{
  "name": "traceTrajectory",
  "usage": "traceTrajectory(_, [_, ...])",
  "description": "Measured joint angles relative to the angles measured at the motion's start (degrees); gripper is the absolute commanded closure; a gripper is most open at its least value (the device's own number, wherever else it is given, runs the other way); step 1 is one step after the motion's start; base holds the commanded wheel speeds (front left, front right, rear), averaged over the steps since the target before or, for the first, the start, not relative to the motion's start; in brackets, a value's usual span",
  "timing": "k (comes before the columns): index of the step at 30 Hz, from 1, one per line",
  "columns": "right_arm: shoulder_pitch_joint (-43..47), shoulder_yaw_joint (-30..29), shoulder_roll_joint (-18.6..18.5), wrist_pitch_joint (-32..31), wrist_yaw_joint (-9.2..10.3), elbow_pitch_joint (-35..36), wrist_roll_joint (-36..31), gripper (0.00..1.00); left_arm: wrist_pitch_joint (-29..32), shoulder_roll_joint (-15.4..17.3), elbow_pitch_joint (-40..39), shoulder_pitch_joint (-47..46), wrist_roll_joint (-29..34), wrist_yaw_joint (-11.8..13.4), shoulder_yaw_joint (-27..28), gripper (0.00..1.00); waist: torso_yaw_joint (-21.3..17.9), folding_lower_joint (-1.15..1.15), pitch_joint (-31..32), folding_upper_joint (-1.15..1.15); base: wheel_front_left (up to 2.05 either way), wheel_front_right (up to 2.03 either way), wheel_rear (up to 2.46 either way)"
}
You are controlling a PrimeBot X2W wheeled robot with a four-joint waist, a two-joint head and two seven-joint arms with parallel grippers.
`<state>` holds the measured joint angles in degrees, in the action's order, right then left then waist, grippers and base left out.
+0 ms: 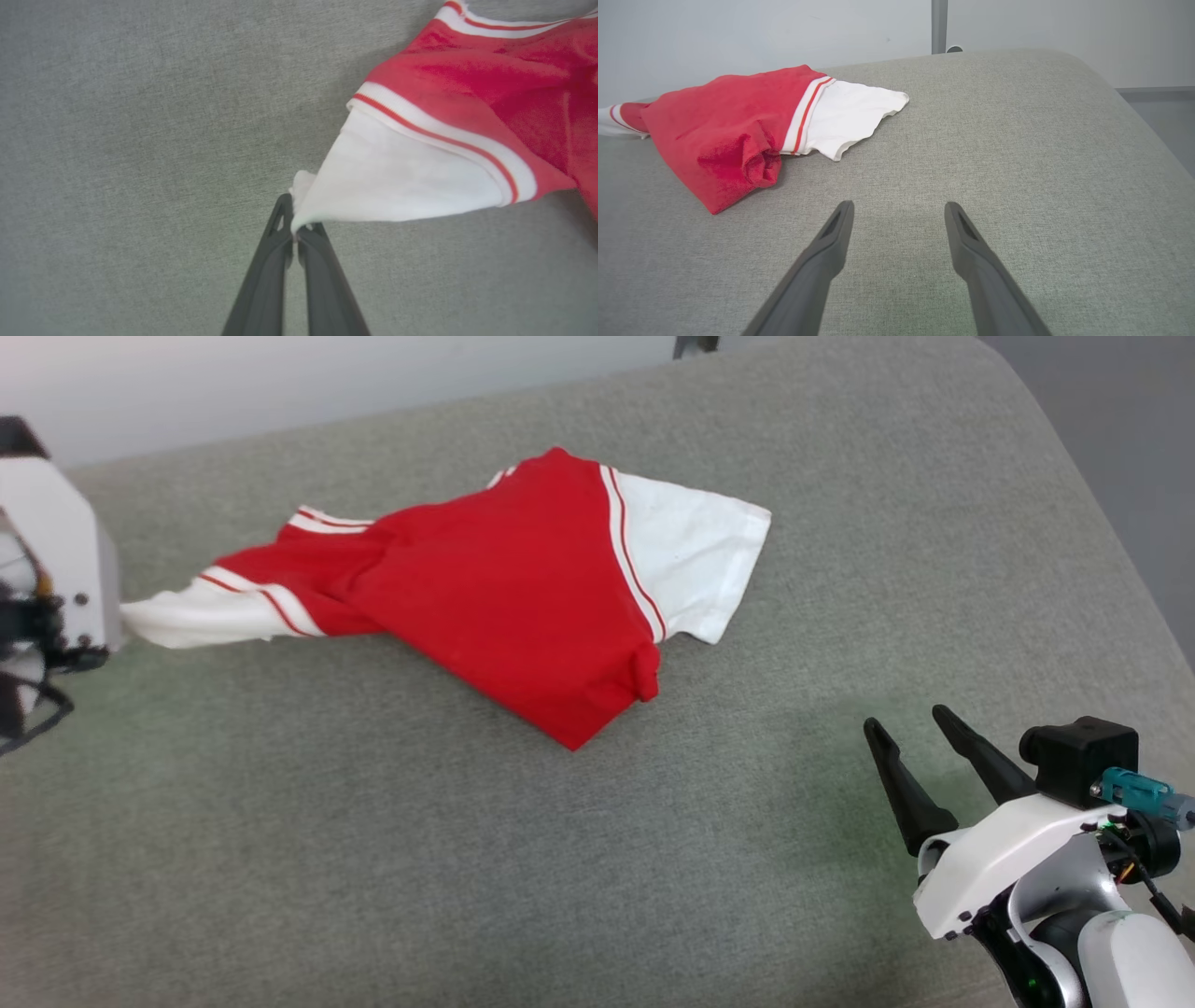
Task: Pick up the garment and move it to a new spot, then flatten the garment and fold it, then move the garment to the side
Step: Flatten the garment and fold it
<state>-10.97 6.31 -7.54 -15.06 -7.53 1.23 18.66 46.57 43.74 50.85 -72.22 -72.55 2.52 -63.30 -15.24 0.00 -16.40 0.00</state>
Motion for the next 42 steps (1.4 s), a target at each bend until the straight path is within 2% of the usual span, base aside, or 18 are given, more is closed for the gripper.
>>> traceTrajectory(3, [-0.1,-0.09,0.02,0.21,0.0,-0.01,0.0,0.0,-3.16,0.23,1.53,1.33,1.03,0.8,-0.24,1.0,-0.76,0.0,-0.85,0.0,0.0,0.0,0.0])
traceTrajectory(4, [-0.14,-0.12,0.03,0.27,0.0,-0.02,0.0,0.0,-5.3,0.1,1.98,1.63,1.02,1.36,0.29,0.6,-0.97,0.0,-1.11,0.0,0.0,0.0,0.0])
traceTrajectory(5, [-0.14,-0.13,0.07,0.4,0.0,-0.04,0.0,0.0,-7.13,-0.07,2.42,1.68,1.04,1.59,0.67,0.39,-1.14,0.0,-1.32,0.0,0.0,0.0,0.0])
traceTrajectory(6, [-0.14,-0.16,0.13,0.43,0.0,-0.07,0.0,0.0,-8.8,-0.2,2.61,1.69,1.46,1.45,0.65,0.24,-1.28,0.0,-1.49,0.0,0.0,0.0,0.0])
traceTrajectory(7, [-0.13,-0.24,0.16,0.43,0.0,-0.09,0.0,0.0,-10.35,-0.33,2.88,1.74,2.25,1.12,0.41,0.0,-1.31,0.0,-1.56,0.0,0.0,0.0,0.0])
traceTrajectory(10, [-0.1,-0.75,0.19,0.38,0.0,-0.14,-0.01,0.0,-13.6,-0.57,3.53,1.74,3.6,0.16,0.13,0.0,-0.92,0.0,-1.43,0.0,0.0,0.0,0.0])
traceTrajectory(15, [-0.02,-1.0,0.19,-0.08,0.0,0.04,-0.14,0.0,-15.19,-0.47,2.68,-0.14,7.23,-2.29,-2.13,0.0,0.7,0.0,-0.52,0.0,0.0,0.0,0.0])
traceTrajectory(20, [0.05,-0.99,0.18,-0.6,0.0,0.57,-0.2,0.0,-15.6,-1.26,-0.65,-1.71,8.02,-4.19,-2.69,0.0,2.51,0.0,0.32,0.0,0.0,0.0,0.0])
traceTrajectory(22, [0.09,-1.1,0.16,-0.67,0.0,0.77,-0.46,0.0,-15.17,-1.97,-2.83,-1.8,8.14,-4.99,-3.07,0.0,3.14,0.0,0.59,0.0,0.0,0.0,0.0])
traceTrajectory(29, [0.23,-0.71,0.2,-0.96,0.0,1.11,-0.6,0.0,-8.16,-3.83,-13.66,0.87,4.68,-6.87,-4.49,0.0,3.71,0.0,0.82,0.0,0.0,0.0,0.0])
traceTrajectory(31, [0.23,-0.57,0.21,-0.97,0.0,1.12,-0.59,0.0,-7.5,-3.71,-15.38,1.46,4.6,-6.72,-4.92,0.0,3.58,0.0,0.74,0.0,0.0,0.0,0.0])
traceTrajectory(35, [0.24,-0.41,0.29,-0.78,0.0,0.98,-0.49,0.0,-5.75,-2.43,-22.69,2.63,6.15,-4.22,-6.43,0.0,2.62,0.0,0.04,0.0,0.0,0.0,0.0])
traceTrajectory(42, [-0.08,1.04,0.75,-0.03,0.0,0.09,0.31,0.0,-6.82,-1.35,-23.82,2.79,10.32,-0.96,-7.31,0.0,0.93,0.0,-1.19,0.0,0.0,0.0,0.0])
